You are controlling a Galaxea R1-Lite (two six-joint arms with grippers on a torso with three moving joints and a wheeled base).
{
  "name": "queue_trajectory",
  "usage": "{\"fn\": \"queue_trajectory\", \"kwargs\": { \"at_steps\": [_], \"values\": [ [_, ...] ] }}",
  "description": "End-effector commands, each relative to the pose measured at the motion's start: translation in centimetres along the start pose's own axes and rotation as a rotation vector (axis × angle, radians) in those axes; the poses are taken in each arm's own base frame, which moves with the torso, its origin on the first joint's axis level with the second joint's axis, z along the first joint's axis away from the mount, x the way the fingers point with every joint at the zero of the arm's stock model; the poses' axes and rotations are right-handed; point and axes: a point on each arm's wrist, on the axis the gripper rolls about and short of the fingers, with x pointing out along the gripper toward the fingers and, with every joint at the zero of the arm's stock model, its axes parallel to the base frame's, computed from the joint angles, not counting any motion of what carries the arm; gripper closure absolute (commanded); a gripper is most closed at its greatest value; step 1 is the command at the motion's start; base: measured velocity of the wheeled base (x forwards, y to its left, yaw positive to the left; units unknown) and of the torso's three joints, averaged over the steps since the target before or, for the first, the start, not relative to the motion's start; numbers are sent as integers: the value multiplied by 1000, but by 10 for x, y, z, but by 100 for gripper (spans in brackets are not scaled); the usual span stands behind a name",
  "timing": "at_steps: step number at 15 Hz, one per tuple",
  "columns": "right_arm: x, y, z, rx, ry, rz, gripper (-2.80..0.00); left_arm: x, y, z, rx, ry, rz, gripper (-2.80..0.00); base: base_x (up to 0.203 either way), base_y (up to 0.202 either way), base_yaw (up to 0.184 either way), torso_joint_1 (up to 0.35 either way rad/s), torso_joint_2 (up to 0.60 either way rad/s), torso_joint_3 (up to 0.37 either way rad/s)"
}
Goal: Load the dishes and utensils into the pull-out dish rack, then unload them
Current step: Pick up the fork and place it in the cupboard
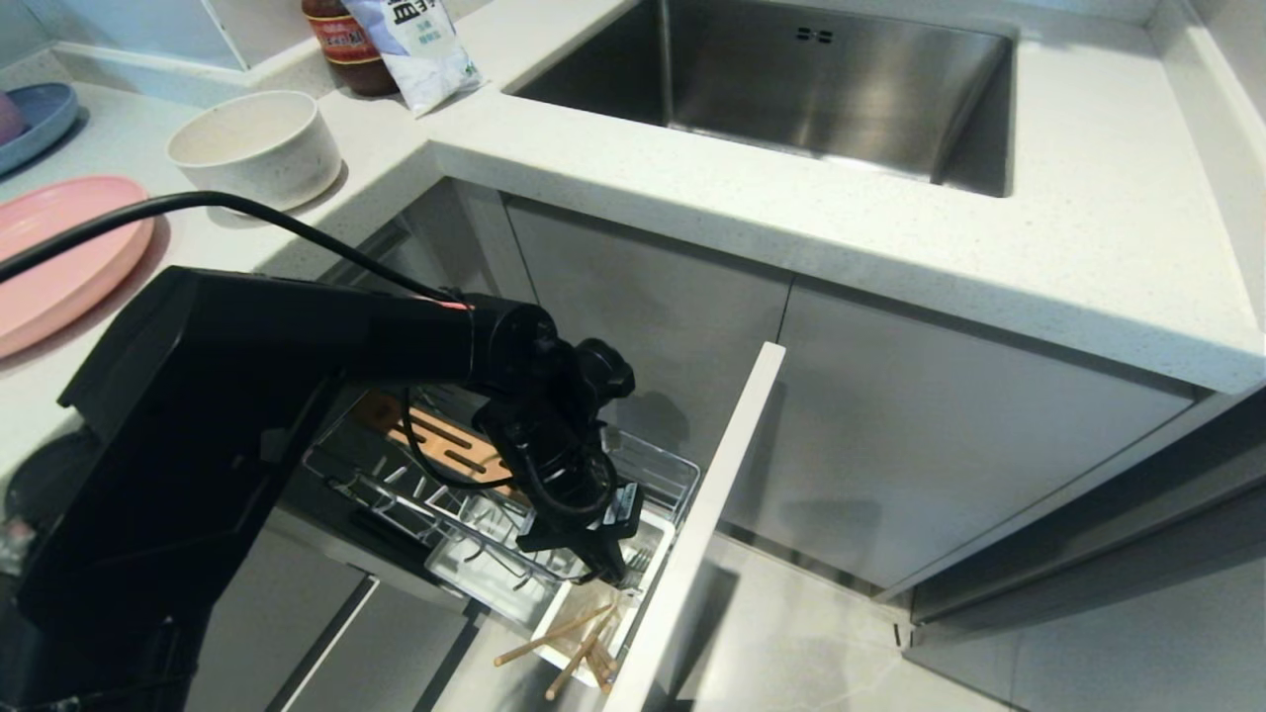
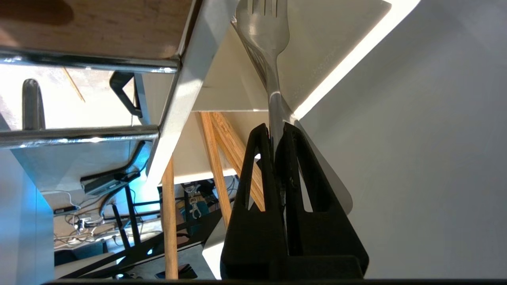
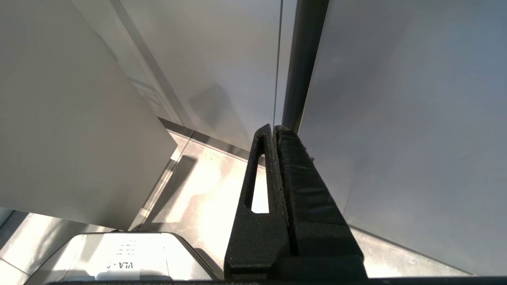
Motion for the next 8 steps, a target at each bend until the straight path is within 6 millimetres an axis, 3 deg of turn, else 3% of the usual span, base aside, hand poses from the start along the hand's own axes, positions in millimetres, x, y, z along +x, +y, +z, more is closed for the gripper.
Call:
{"fn": "queue_trajectory", "kwargs": {
  "at_steps": [1,8],
  "values": [
    [0,0,0,0,-1,0,0,3,1,1,-6,12,2,0,0,0,0,0,0,0],
    [0,0,0,0,-1,0,0,4,8,9,-25,-7,-2,0,0,0,0,0,0,0]
  ]
}}
